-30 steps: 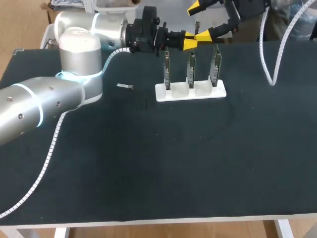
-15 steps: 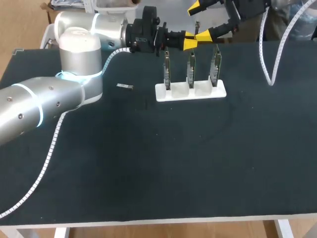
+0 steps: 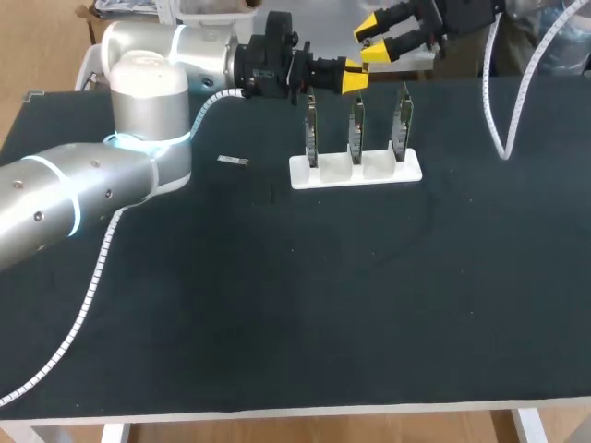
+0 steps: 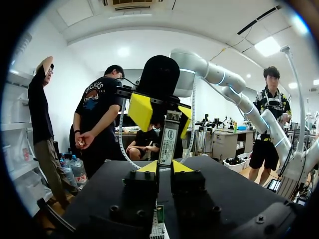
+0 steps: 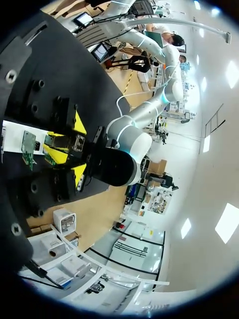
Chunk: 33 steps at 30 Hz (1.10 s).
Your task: Pick up the optical module with the left hand, and insert it into the network port with the right hand.
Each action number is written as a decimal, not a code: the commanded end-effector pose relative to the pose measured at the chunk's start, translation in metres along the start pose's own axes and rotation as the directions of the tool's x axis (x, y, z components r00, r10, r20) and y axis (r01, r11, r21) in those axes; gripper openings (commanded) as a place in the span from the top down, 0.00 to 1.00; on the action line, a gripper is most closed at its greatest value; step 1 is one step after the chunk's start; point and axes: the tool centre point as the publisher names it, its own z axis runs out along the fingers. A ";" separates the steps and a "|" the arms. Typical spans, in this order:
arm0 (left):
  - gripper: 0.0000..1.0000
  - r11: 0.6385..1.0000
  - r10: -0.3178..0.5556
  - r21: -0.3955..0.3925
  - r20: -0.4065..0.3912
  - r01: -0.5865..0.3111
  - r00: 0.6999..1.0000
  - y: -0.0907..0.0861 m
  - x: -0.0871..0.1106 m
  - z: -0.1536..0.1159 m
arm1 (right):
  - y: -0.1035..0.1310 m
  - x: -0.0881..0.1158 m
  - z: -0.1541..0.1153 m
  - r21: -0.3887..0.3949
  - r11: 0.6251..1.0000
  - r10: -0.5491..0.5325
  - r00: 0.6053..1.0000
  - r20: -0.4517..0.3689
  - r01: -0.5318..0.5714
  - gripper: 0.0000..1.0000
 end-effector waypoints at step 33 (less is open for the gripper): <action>0.00 1.000 0.001 -0.004 -0.002 -0.001 1.000 -0.002 -0.001 0.001 | -0.001 0.000 0.000 0.000 1.000 -0.001 1.000 0.001 0.001 1.00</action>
